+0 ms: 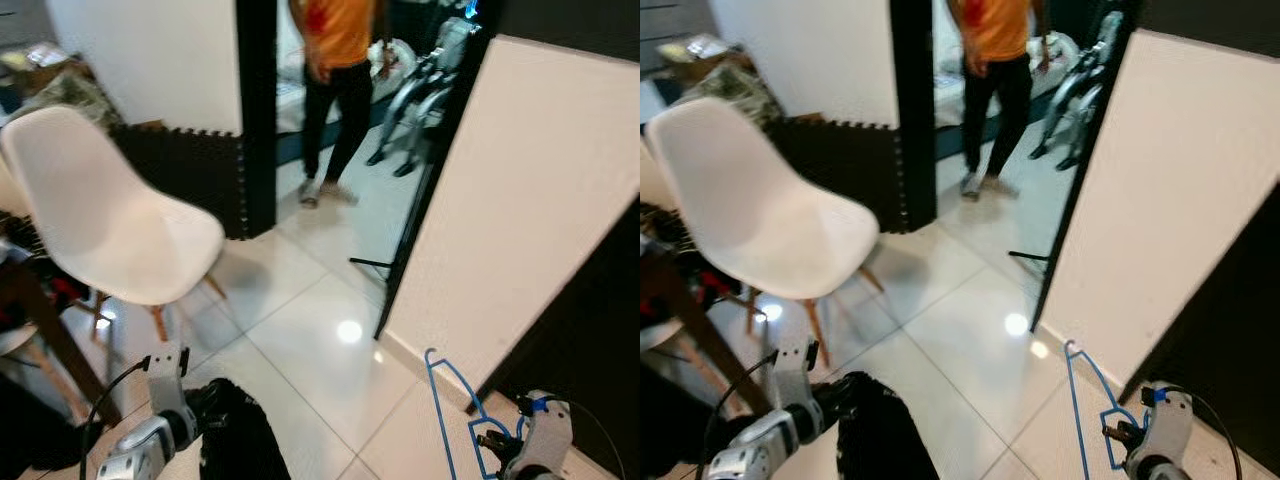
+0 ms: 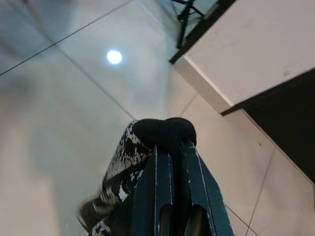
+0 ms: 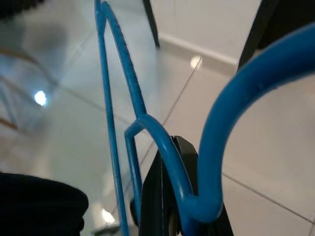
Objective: Hang hanger
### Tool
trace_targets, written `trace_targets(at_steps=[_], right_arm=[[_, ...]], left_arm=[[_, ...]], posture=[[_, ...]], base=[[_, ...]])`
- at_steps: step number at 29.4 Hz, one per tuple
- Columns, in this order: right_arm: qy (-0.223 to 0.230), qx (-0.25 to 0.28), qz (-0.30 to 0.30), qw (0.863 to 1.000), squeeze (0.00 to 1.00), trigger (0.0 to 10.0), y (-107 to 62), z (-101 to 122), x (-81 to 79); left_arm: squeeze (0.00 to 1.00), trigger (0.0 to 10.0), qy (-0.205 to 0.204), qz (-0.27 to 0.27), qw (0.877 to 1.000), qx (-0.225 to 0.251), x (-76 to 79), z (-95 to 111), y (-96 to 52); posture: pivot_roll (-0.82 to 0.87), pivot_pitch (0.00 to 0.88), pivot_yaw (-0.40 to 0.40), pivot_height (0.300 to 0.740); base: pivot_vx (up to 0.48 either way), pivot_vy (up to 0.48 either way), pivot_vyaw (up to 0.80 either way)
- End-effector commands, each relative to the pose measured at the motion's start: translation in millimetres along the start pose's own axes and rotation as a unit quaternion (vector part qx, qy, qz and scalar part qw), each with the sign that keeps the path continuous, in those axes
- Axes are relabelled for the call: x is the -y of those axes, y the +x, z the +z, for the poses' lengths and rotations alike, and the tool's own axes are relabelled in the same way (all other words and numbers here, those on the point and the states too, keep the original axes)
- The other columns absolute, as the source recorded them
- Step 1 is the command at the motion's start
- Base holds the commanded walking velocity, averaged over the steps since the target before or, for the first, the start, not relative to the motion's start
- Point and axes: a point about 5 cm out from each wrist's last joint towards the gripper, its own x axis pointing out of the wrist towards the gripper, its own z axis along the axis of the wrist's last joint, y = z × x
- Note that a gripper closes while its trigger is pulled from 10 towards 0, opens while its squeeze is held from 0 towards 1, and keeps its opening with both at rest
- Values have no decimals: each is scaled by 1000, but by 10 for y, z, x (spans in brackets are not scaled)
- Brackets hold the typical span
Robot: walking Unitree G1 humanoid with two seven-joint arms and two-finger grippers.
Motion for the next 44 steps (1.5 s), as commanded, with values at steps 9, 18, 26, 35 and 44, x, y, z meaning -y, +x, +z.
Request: trace_targets(at_steps=[9,18,26,35,44], right_arm=[[19,19,-22,999,0,10000,94,83,-7],[23,22,-30,999,0,10000,208,157,-107],[37,22,-35,998,0,10000,246,192,-83],[44,18,-42,998,0,10000,248,160,-27],[61,17,-43,997,0,10000,223,60,-33]], left_arm=[[0,10000,25,-11,1000,15,48,153,111],[0,10000,30,-1,999,32,4,274,150],[0,10000,30,6,999,34,-13,292,173],[0,10000,31,4,999,33,-13,255,174],[0,10000,32,10,999,24,-95,192,116]], posture=[[53,0,-27,740],[43,0,-31,740],[47,0,-45,740],[53,0,-58,740],[29,0,-14,740]], base=[[0,0,-760],[0,0,-761],[0,0,-763],[0,0,-763],[0,0,-763]])
